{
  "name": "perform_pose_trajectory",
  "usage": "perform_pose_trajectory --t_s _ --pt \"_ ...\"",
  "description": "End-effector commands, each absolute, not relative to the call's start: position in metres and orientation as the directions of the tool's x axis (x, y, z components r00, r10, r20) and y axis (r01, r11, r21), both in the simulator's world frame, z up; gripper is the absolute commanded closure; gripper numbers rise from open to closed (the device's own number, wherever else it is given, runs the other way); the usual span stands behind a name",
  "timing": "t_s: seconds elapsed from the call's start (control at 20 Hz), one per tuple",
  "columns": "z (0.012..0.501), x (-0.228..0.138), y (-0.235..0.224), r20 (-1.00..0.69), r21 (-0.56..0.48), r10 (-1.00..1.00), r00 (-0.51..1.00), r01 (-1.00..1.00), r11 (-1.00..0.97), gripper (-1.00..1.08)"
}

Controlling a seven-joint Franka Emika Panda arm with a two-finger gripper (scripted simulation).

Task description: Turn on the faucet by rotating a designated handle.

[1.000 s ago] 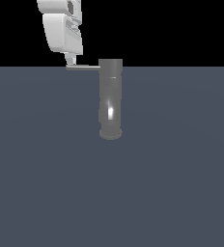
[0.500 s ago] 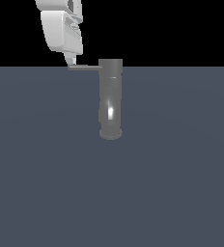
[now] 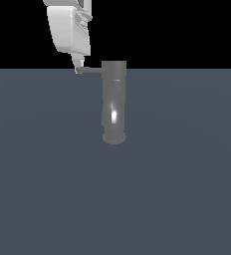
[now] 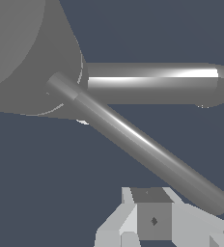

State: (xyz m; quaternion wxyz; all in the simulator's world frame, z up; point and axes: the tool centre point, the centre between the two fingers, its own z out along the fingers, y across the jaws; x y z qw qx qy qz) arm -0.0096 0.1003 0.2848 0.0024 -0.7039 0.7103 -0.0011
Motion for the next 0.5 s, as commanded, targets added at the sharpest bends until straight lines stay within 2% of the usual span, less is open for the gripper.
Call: perform_pose_trajectory --t_s 0.0,0.45 --pt "0.285 -0.016 0.086 0.0 -0.002 -1.0 -0.02 -1.0 0.02 1.08" --pt "0.285 -0.04 0.063 0.0 -0.001 -1.0 -0.02 -1.0 0.02 1.08"
